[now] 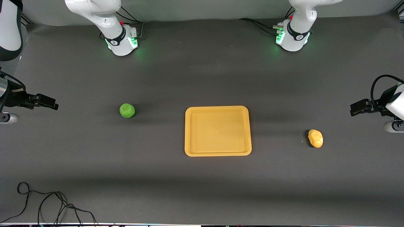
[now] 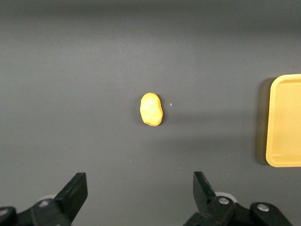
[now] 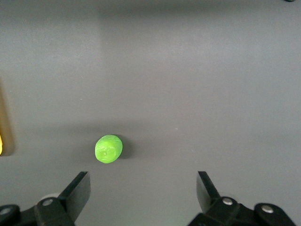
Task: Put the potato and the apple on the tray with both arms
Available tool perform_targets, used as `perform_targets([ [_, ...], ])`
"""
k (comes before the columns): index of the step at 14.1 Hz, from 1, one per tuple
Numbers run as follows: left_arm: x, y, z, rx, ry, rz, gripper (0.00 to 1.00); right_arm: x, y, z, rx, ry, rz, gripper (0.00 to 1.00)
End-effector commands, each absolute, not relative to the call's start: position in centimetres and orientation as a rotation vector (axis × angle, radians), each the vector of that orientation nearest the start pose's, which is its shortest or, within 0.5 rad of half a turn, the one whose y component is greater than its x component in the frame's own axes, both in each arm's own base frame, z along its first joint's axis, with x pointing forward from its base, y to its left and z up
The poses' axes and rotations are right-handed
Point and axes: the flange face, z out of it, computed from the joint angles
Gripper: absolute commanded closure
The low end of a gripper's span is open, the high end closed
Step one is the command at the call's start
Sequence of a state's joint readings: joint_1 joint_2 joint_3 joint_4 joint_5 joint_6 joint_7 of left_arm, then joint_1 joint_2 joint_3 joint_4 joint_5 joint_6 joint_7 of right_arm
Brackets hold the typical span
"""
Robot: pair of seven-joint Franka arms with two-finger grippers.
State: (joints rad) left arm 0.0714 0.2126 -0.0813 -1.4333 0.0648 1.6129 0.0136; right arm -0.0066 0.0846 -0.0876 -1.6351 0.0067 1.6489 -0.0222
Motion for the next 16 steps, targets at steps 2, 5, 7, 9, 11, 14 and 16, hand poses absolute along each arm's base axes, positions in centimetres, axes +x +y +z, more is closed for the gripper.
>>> perform_targets([
  [2,61.0,1.9,58.5,-3.128,0.004,0.008,0.0,57.6,-5.5,55.4,-3.134,0.088,0.105,0.0],
  [5,61.0,1.8,59.1,-3.144,0.026,-0.007,0.0,57.6,-5.5,55.4,-3.134,0.088,0.105,0.0],
  [7,61.0,2.0,58.9,-3.144,0.041,-0.005,0.0,57.6,-5.4,55.4,-3.133,0.09,0.107,0.0],
  [9,61.2,2.1,58.4,-3.141,0.075,0.014,0.0,57.6,-5.4,55.4,-3.133,0.09,0.107,0.0],
  [11,61.5,2.4,57.3,-3.139,0.065,0.024,0.0,57.6,-5.4,55.3,-3.132,0.088,0.11,0.0],
  [14,62.7,4.9,51.4,-3.14,-0.005,0.015,0.0,57.4,-5.3,55.3,-3.132,0.088,0.115,0.0],
  [16,63.1,6.7,45.4,-3.147,-0.058,-0.018,0.0,57.4,-5.2,55.6,-3.132,0.083,0.107,0.0],
])
